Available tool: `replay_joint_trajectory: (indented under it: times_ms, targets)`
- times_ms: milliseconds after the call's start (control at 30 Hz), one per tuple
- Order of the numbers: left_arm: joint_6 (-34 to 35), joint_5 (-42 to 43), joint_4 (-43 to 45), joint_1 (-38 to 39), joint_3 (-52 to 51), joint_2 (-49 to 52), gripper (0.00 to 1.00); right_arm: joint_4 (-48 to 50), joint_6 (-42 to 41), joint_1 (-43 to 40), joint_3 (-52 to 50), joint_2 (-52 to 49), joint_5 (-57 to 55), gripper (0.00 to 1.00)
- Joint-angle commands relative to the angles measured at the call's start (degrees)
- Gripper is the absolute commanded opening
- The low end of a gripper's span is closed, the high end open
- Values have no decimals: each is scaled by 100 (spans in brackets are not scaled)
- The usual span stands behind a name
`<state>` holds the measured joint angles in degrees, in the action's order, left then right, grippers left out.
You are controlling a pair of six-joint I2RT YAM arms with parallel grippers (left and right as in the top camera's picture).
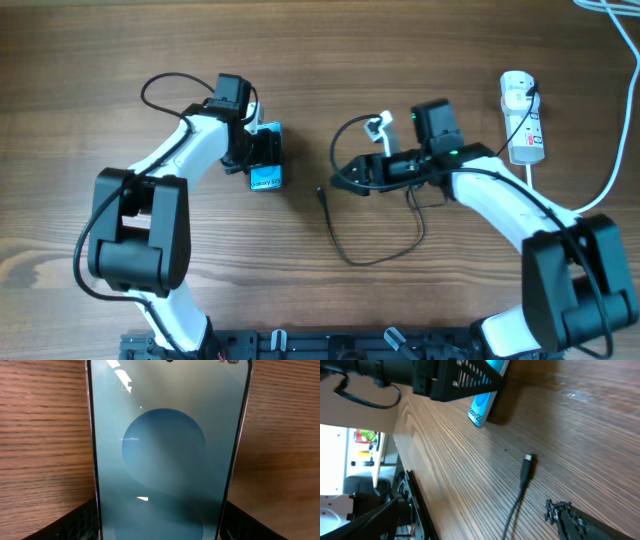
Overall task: Plug charger to phone and switch on socket
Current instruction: 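Bring the cable plug with the right gripper toward the phone's bottom port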
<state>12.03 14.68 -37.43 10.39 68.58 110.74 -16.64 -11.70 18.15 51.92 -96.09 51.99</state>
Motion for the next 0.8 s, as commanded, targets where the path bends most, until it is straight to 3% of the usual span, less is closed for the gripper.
replay_joint_trajectory:
  times_ms: [0, 433, 767]
  targets:
    - [-402, 1335, -140, -13, -365, 551, 75, 319, -529, 361, 90, -282, -127, 100]
    - [-734, 2090, -293, -52, -363, 450, 75, 1224, -1169, 1130, 90, -723, -1051, 100]
    - [-732, 1926, -227, -52, -365, 422, 72, 1381, -1250, 1130, 90, -723, -1287, 100]
